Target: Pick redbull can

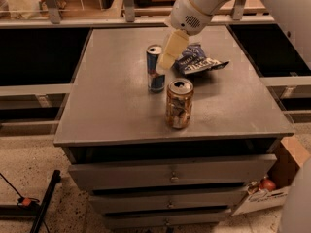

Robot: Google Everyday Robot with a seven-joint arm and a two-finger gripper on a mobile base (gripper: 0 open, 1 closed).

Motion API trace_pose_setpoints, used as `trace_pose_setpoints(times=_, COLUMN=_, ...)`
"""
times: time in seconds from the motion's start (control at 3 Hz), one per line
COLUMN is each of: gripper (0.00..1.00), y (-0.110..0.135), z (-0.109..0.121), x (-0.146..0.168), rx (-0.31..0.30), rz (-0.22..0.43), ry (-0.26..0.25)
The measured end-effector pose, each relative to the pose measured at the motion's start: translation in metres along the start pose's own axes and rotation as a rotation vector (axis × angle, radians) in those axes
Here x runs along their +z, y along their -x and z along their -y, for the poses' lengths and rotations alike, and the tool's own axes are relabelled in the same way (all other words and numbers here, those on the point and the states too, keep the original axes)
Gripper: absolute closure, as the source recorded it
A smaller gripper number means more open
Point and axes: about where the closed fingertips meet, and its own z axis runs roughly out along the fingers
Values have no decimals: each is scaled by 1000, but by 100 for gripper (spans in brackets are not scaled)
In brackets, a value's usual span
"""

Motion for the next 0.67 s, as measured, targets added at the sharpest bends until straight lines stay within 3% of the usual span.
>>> trace_pose_setpoints(times=0.67, gripper=40, y=-1, z=3, x=24, rx=45, rz=32, ry=46)
